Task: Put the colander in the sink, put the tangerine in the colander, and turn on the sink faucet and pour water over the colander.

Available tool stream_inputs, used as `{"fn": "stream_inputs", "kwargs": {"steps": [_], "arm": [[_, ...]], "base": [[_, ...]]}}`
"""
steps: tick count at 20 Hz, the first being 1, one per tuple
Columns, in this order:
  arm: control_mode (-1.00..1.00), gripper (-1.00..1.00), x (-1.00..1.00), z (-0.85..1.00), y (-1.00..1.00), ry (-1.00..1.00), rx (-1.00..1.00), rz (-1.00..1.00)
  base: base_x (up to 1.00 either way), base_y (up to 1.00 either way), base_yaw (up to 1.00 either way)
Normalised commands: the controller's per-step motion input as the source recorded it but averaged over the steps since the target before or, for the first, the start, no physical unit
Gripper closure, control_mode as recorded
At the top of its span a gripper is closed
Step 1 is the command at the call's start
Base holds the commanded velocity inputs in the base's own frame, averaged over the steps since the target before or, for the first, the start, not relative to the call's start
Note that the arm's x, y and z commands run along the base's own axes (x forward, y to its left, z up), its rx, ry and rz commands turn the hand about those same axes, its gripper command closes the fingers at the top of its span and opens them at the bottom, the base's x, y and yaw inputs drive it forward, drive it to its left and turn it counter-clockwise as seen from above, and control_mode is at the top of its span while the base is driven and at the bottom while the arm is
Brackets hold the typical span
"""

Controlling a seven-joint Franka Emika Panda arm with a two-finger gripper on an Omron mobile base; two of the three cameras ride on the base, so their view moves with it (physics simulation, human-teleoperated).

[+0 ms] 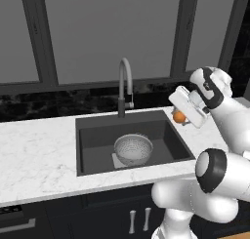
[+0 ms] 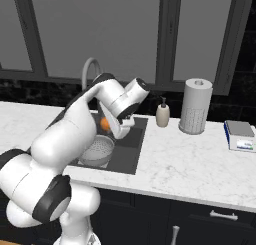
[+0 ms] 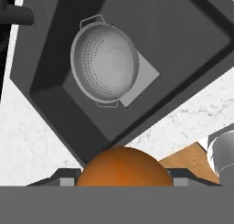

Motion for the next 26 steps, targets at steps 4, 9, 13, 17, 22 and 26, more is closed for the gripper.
{"fn": "stream_inputs", "kwargs": {"steps": [4,9,13,17,22,26], "arm": [[-1.00,1.00,0.45,0.00,0.00,0.00,0.01,-0.07],[-1.00,1.00,0.02,-0.19,0.03,-0.01,-0.01,-0.07],[-1.00,1.00,-0.05,-0.46,0.29,-0.01,-0.09,-0.14],[-1.00,1.00,0.00,-0.41,0.36,0.00,-0.08,-0.12],[-1.00,1.00,0.02,-0.33,0.26,0.00,-0.03,-0.09],[-1.00,1.00,0.44,-0.17,0.00,0.04,0.00,-0.02]], "base": [[0.00,0.00,0.00],[0.00,0.00,0.00],[0.00,0.00,0.00],[0.00,0.00,0.00],[0.00,0.00,0.00],[0.00,0.00,0.00]]}}
